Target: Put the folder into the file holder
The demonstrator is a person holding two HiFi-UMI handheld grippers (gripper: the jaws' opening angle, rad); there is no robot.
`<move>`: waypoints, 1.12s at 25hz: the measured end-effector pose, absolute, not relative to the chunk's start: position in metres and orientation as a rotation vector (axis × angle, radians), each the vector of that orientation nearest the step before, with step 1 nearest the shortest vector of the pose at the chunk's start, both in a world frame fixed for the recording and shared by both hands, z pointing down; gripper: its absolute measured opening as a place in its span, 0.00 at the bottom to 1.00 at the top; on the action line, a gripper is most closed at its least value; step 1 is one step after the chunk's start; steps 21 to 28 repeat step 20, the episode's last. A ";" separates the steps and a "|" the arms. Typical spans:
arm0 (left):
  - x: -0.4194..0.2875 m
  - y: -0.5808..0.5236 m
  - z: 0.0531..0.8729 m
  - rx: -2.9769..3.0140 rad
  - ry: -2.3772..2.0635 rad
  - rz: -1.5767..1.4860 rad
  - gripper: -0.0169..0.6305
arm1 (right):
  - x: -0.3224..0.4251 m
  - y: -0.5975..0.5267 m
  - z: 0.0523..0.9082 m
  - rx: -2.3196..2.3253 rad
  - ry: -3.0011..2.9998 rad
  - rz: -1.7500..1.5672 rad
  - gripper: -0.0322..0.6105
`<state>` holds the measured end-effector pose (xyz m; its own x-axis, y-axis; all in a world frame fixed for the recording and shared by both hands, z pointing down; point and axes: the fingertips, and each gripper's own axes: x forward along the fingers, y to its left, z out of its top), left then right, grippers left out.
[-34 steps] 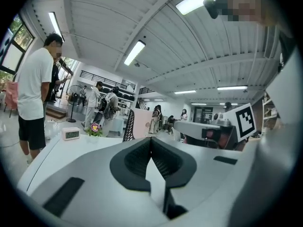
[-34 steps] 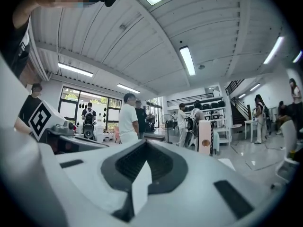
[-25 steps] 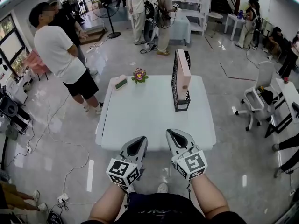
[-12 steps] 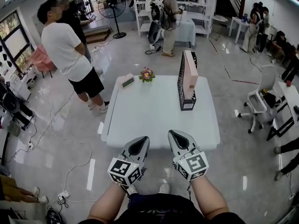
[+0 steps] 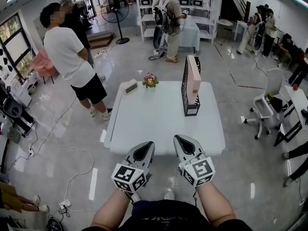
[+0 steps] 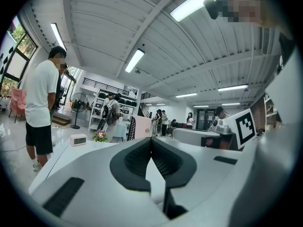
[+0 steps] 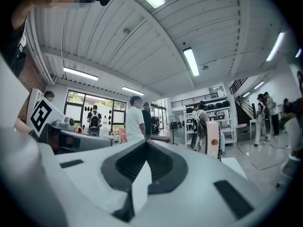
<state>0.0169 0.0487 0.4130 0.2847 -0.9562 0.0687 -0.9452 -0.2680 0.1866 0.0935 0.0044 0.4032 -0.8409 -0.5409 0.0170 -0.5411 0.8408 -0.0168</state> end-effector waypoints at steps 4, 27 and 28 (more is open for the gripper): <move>0.020 0.051 0.409 2.364 -1.772 -0.087 0.03 | 0.097 0.006 0.399 0.887 -3.006 0.030 0.05; 0.026 0.053 0.401 2.381 -1.777 -0.101 0.03 | 0.101 0.008 0.395 0.893 -3.013 0.020 0.05; 0.026 0.053 0.401 2.381 -1.777 -0.101 0.03 | 0.101 0.008 0.395 0.893 -3.013 0.020 0.05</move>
